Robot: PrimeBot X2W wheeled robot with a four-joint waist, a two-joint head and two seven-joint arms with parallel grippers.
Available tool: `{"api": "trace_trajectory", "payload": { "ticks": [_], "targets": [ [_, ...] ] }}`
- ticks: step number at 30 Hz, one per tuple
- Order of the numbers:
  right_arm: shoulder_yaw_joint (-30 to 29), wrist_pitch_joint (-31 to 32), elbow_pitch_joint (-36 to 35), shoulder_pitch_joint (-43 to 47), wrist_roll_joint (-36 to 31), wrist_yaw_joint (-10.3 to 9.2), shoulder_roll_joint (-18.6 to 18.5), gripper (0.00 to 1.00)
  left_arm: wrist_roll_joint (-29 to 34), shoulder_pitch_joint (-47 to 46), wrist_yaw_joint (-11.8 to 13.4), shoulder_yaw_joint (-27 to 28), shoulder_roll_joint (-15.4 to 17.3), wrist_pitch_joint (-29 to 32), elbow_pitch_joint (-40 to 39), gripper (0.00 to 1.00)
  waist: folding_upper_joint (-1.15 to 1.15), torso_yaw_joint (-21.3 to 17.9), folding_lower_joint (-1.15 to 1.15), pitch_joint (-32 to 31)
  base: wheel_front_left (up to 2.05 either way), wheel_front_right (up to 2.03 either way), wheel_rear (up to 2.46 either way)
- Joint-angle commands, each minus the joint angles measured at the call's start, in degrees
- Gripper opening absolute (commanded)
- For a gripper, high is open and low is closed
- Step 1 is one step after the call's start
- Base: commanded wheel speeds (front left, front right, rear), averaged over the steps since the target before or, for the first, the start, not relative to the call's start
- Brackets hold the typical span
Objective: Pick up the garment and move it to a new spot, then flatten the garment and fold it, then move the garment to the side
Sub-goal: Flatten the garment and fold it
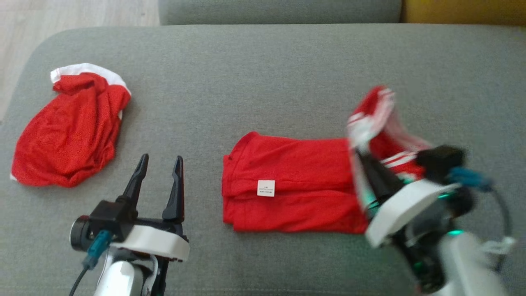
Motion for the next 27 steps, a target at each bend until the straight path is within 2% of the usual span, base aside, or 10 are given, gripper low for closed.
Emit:
{"api": "trace_trajectory", "payload": {
  "ticks": [1, 4, 10, 18, 19, 20, 21, 22, 27],
  "targets": [
    [3.2, -1.5, -0.6, -2.7, 2.5, 0.39, 0.2, 0.00, 0.6, -1.2, -0.3, 1.5, 0.0, -0.7, -1.4, 1.00, 0.00, 0.6, 0.00, -0.3, 0.00, 0.00, 0.00],
    [9.8, -6.1, 4.5, -3.6, 9.2, 0.39, 0.3, 0.00, 0.7, -1.3, -0.5, 1.1, -0.1, -0.7, -1.2, 1.00, 0.00, 1.4, 0.00, -0.6, 0.00, 0.00, 0.00],
    [18.3, -16.6, 16.7, -8.7, 17.3, 0.39, 0.3, 0.00, 0.7, -1.3, -0.8, 0.3, -0.2, -0.7, -0.7, 1.00, 0.00, 3.2, 0.00, -0.4, 0.00, 0.00, 0.00],
    [24.7, -22.9, 29.7, -15.7, 21.8, 0.39, 0.3, 0.00, 0.5, -1.7, -1.0, 0.1, -0.4, -0.7, -0.5, 1.00, 0.00, 4.3, 0.00, 0.9, 0.00, 0.00, 0.00],
    [25.2, -23.8, 30.8, -16.5, 22.2, 0.39, 0.3, 0.17, 0.5, -1.8, -1.0, 0.1, -0.4, -0.7, -0.5, 1.00, 0.00, 4.4, 0.00, 1.1, 0.00, 0.00, 0.00],
    [25.8, -24.6, 31.9, -17.3, 22.6, 0.39, 0.3, 0.44, 0.5, -1.8, -0.9, 0.1, -0.4, -0.7, -0.5, 1.00, 0.00, 4.4, 0.00, 1.2, 0.00, 0.00, 0.00],
    [26.4, -25.5, 32.7, -18.1, 22.9, 0.39, 0.3, 0.77, 0.4, -1.9, -0.9, 0.2, -0.5, -0.7, -0.4, 1.00, 0.00, 4.4, 0.00, 1.4, 0.00, 0.00, 0.00],
    [27.3, -26.6, 33.0, -19.0, 22.8, 0.39, 0.3, 1.00, 0.5, -2.0, -0.8, 0.3, -0.4, -0.7, -0.3, 1.00, 0.00, 4.3, 0.00, 1.5, 0.00, 0.00, 0.00],
    [29.7, -31.3, 32.0, -21.9, 20.8, 0.39, 0.3, 1.00, 0.8, -2.3, -0.6, 0.6, -0.3, -0.7, -0.2, 1.00, 0.00, 3.6, 0.00, 1.9, 0.00, 0.00, 0.00]
  ]
}}
